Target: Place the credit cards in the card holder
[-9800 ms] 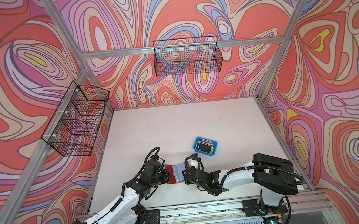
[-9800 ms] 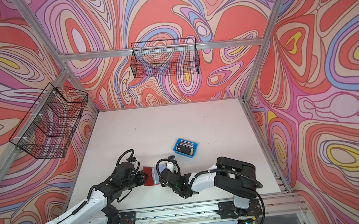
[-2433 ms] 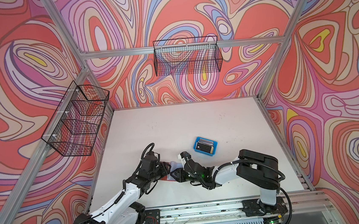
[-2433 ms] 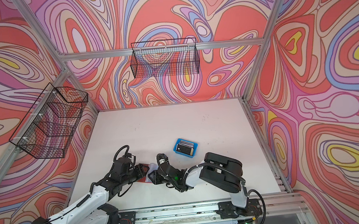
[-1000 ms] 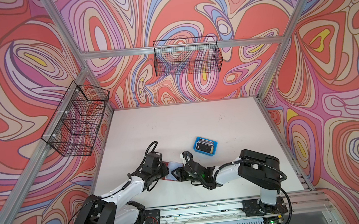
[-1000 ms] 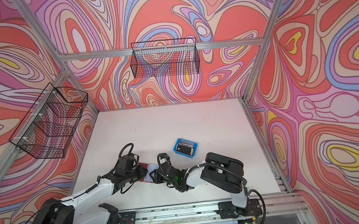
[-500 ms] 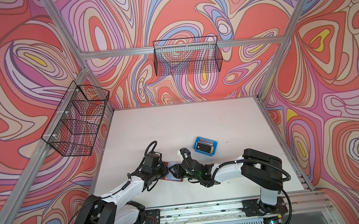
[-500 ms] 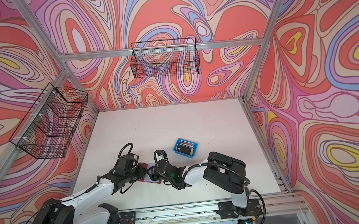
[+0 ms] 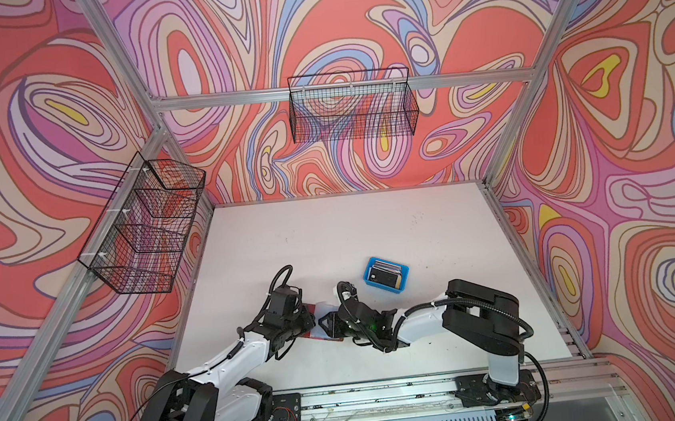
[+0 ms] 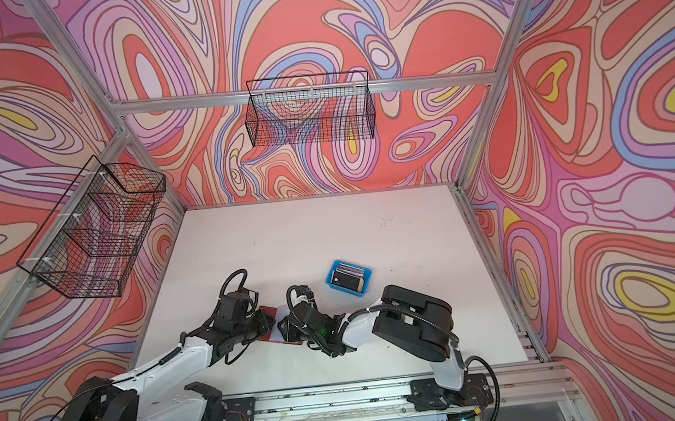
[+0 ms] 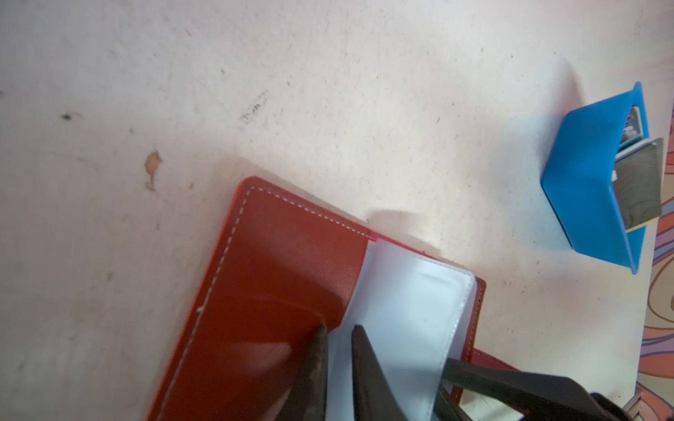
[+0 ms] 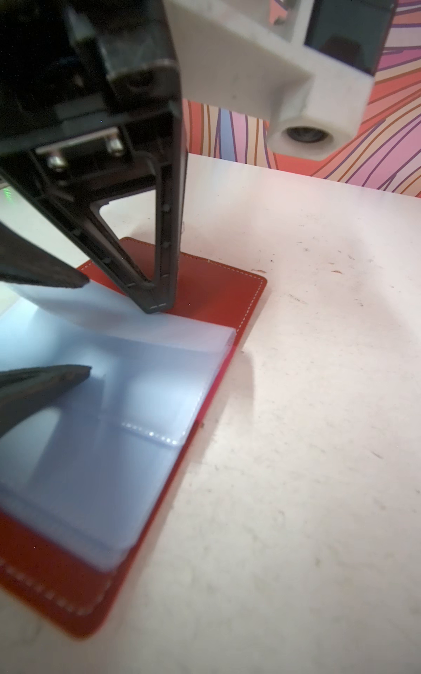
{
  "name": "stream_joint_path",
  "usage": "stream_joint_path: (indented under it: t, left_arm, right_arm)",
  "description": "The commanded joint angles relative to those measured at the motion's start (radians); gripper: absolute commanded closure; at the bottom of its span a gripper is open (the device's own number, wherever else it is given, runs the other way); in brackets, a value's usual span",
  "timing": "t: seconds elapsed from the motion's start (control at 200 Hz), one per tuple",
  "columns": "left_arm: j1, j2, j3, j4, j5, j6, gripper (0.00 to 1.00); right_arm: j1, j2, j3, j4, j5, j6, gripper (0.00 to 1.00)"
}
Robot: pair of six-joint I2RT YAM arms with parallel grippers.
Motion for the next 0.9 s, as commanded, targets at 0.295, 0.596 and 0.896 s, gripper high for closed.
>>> stream_joint_path:
  t: [0.295,0.596,0.896]
  left_arm:
    - [0.047,-0.103,0.045,-0.177,-0.015,0.039,0.76]
    - [0.164,-0.296,0.085,-0.366,-0.088,0.032,0.58]
    - [0.224,-0.109,0.002,-0.136,0.048,0.028,0.57]
  right_arm:
    - [0.002,0.044,0.053,0.054,-0.054,0.023,0.62]
    - [0.001,0.113,0.174,0.008,-0.070,-0.060,0.68]
    - [0.000,0.207,0.281,-0.075,-0.107,-0.112,0.59]
